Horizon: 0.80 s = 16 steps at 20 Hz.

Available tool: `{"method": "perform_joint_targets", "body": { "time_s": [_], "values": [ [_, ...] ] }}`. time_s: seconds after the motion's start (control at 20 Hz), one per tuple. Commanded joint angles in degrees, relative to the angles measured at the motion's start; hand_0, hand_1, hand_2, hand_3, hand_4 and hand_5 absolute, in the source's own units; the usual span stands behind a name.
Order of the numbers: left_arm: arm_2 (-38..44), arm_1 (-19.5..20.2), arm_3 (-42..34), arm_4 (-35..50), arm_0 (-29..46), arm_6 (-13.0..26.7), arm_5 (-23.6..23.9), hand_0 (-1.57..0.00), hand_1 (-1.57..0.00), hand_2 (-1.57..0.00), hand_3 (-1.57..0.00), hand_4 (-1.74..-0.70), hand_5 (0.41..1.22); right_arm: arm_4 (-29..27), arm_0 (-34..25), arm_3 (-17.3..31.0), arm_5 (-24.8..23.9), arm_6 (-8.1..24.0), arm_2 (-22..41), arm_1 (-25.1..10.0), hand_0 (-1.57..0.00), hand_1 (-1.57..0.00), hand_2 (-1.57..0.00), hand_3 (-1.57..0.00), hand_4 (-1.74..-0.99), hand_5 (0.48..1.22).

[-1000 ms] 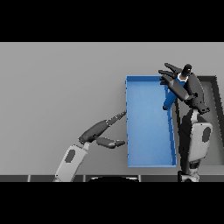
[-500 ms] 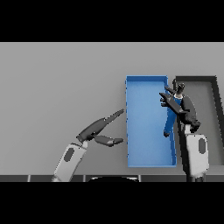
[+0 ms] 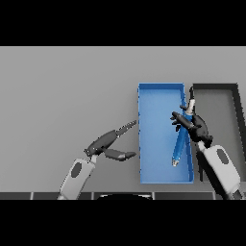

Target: Pick up the blue pipe and place it into the blue bin.

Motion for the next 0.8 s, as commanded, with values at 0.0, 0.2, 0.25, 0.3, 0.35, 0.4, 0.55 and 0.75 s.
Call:
{"method": "perform_joint_targets", "body": {
  "time_s": [0.0, 0.2, 0.25, 0.3, 0.35, 0.4, 0.55, 0.75],
  "values": [
    [0.08, -0.04, -0.33, -0.01, -0.03, 0.21, 0.2, 0.0, 0.0, 0.0, 0.0, -0.92, 0.493, -1.34, -0.81, 0.92, -1.69, -0.01, 1.5, -0.94, -0.87, -0.82, -0.79, -0.23, -1.405, 1.137],
    [0.11, -0.29, -0.25, 0.16, -0.31, 0.53, 0.22, 0.0, 0.0, 0.0, 0.0, -0.92, 0.494, 1.19, -5.68, 1.19, 1.29, -0.02, 10.39, -8.64, -0.35, -0.34, -0.32, -0.09, -1.279, 1.01],
    [-0.02, -0.41, 0.21, -0.06, -0.29, 0.34, 0.32, 0.0, 0.0, 0.0, 0.0, -0.93, 0.494, 2.58, -6.77, 0.84, 2.13, -0.1, 12.86, -10.34, -0.28, -0.27, -0.26, -0.08, -1.25, 0.962],
    [0.0, -0.31, 0.16, -0.03, -0.15, 0.17, 0.28, 0.0, 0.0, 0.0, 0.0, -0.93, 0.496, 2.63, -6.75, 0.71, 2.79, 0.0, 13.39, -10.63, -0.23, -0.21, -0.21, -0.06, -1.233, 0.913],
    [-0.01, -0.36, -0.03, 0.2, 0.03, 0.28, 0.17, 0.0, 0.0, 0.0, 0.0, -0.93, 0.495, 2.26, -6.98, 0.75, 3.29, 0.0, 14.33, -11.26, -0.18, -0.17, -0.16, -0.05, -1.219, 0.87],
    [-0.16, -0.39, -0.4, 0.28, 0.32, 0.4, 0.13, 0.0, 0.0, 0.0, 0.0, -0.93, 0.496, 2.05, -7.46, 0.99, 4.27, -0.02, 15.72, -12.05, -0.14, -0.14, -0.13, -0.04, -1.205, 0.837],
    [-0.04, -0.3, -0.31, 0.11, -0.05, 0.9, 0.18, 0.0, 0.0, 0.0, 0.0, -0.93, 0.496, 0.96, -10.04, 2.08, 5.53, -0.01, 19.93, -13.79, -0.07, -0.07, -0.07, -0.02, -1.161, 0.771],
    [-0.37, -0.37, -0.02, -0.17, 0.63, 0.65, 0.27, 0.0, 0.0, 0.0, 0.0, -0.93, 0.497, 0.23, -10.91, 1.28, 6.39, -0.03, 22.09, -16.07, -0.03, -0.03, -0.03, -0.01, -1.099, 0.725]
  ]
}}
